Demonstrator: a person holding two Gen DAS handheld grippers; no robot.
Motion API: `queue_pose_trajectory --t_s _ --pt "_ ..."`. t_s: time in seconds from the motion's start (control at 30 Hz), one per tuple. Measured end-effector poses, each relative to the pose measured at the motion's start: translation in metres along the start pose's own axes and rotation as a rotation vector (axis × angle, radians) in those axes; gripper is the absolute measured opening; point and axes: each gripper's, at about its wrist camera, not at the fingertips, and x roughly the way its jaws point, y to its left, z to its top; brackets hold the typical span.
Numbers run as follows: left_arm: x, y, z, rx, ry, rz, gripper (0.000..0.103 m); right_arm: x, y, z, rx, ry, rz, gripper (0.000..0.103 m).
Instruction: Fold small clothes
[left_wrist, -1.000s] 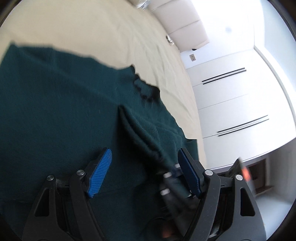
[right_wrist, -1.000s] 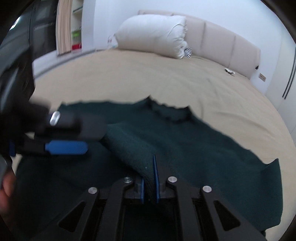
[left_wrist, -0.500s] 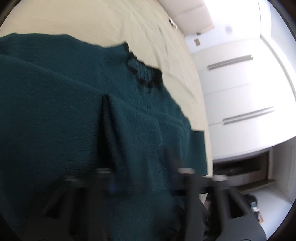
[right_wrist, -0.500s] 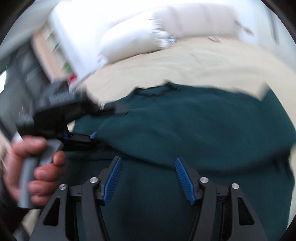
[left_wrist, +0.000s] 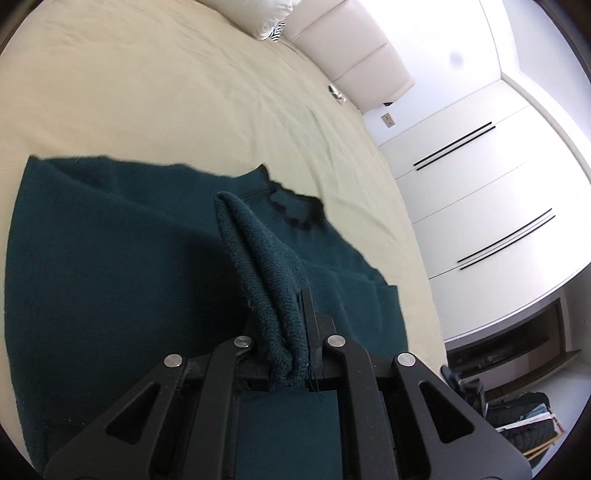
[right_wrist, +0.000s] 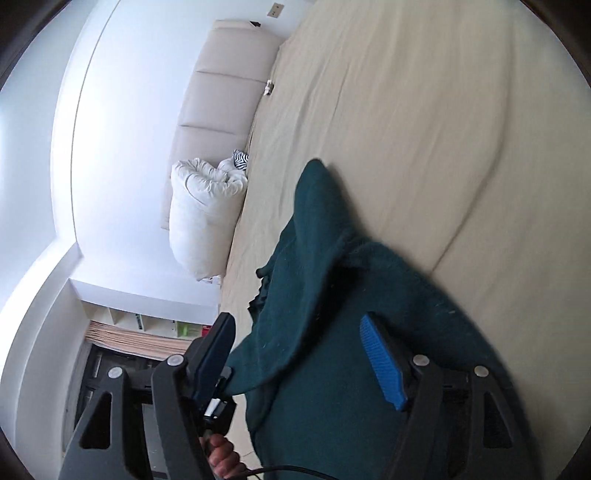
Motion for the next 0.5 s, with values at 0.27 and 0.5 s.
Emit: queue_pose_trajectory --t_s 0.27,0.5 --pt "0.020 0.011 -0.006 -0.019 0.019 0.000 0.008 0.047 -0.010 0.020 0.120 0.049 -0.078 0.075" --pt "0.024 0.013 -0.005 -0.019 0.007 -0.020 0.008 0.051 -0.003 0.038 0.114 -0.003 -0.081 0.076"
